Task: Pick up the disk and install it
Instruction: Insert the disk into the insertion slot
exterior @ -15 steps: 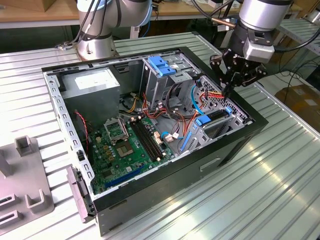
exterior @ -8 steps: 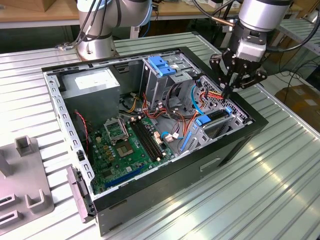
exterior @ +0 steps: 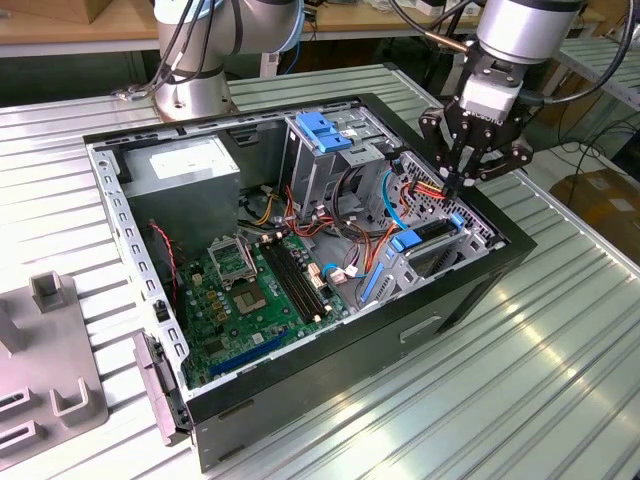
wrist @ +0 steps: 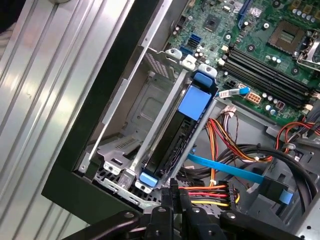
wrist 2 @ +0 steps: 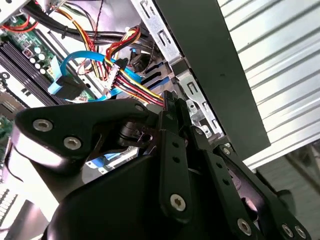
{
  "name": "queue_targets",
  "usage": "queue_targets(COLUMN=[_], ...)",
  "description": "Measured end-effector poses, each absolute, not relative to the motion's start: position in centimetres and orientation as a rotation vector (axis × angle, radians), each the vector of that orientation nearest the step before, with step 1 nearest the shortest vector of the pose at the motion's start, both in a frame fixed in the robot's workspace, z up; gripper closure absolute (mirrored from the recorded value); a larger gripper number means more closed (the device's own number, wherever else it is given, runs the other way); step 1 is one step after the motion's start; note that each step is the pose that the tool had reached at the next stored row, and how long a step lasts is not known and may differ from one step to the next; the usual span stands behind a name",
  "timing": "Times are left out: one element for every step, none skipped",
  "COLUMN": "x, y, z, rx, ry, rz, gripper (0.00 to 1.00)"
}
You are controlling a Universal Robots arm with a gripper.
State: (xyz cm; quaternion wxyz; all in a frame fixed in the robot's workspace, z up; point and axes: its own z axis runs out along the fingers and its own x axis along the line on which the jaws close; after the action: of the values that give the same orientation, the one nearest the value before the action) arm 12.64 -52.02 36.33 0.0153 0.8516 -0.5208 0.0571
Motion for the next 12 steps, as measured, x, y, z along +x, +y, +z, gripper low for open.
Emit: queue_targets(x=[12.64, 12.64, 12.64, 12.64, 12.64, 12.64, 12.64, 12.64, 12.64, 12.64, 12.64, 12.64], y=[-52.03, -52.03, -52.03, -52.02, -52.02, -52.02, -52.02, -52.02, -52.02, -52.02, -52.02, -52.02], z=[36.32, 36.32, 36.32, 36.33, 36.32, 36.32, 36.32, 36.33, 36.32, 36.32, 36.32, 36.32], rx=[2.640, 2.631, 2.621, 2.610, 2.600, 2.591, 2.581, 2.574, 2.562, 2.553, 2.530, 2.521], ry=[-1.635, -1.647, -1.661, -1.676, -1.690, -1.702, -1.715, -1.725, -1.740, -1.752, -1.781, -1.791], rz=[0.178, 0.178, 0.178, 0.178, 0.178, 0.178, 0.178, 0.178, 0.178, 0.178, 0.178, 0.179], gripper=[0.84, 0.84, 0.84, 0.84, 0.84, 0.84, 0.84, 0.84, 0.84, 0.84, 0.84, 0.84])
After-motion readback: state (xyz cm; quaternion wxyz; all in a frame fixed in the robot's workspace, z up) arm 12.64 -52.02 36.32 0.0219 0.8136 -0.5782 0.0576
